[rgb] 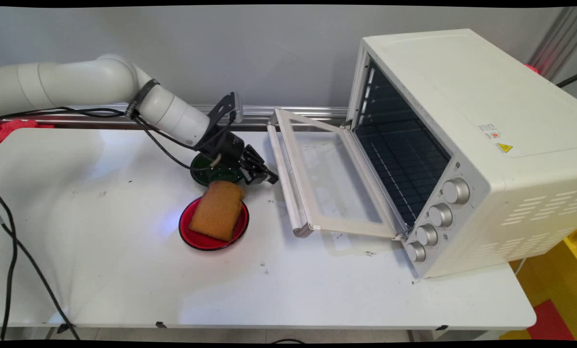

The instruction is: Close the oven

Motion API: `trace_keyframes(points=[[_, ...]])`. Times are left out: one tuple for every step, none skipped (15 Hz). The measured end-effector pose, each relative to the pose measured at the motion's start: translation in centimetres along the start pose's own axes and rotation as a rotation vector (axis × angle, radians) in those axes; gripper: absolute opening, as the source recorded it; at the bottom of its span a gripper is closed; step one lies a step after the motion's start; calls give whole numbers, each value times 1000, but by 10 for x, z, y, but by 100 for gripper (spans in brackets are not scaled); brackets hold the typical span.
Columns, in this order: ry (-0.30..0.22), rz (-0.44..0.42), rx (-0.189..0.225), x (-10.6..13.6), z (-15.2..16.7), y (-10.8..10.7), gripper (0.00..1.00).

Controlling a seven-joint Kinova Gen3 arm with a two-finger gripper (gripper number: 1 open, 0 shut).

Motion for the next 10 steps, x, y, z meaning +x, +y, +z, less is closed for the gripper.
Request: trace_keyframes(points=[[9,5,0,1,2,0,0],[14,7,0,1,3,0,0],[24,11,1,2,4,0,0],[29,14,2,2,5,0,0],[36,17,2,3,6,-1,0],[42,20,2,3,7,-1,0],[48,22,2,4,7,-1,0],[55,26,2,4,7,-1,0],[64,30,1,6,7,-1,0],[72,34,0,7,7,-1,0]])
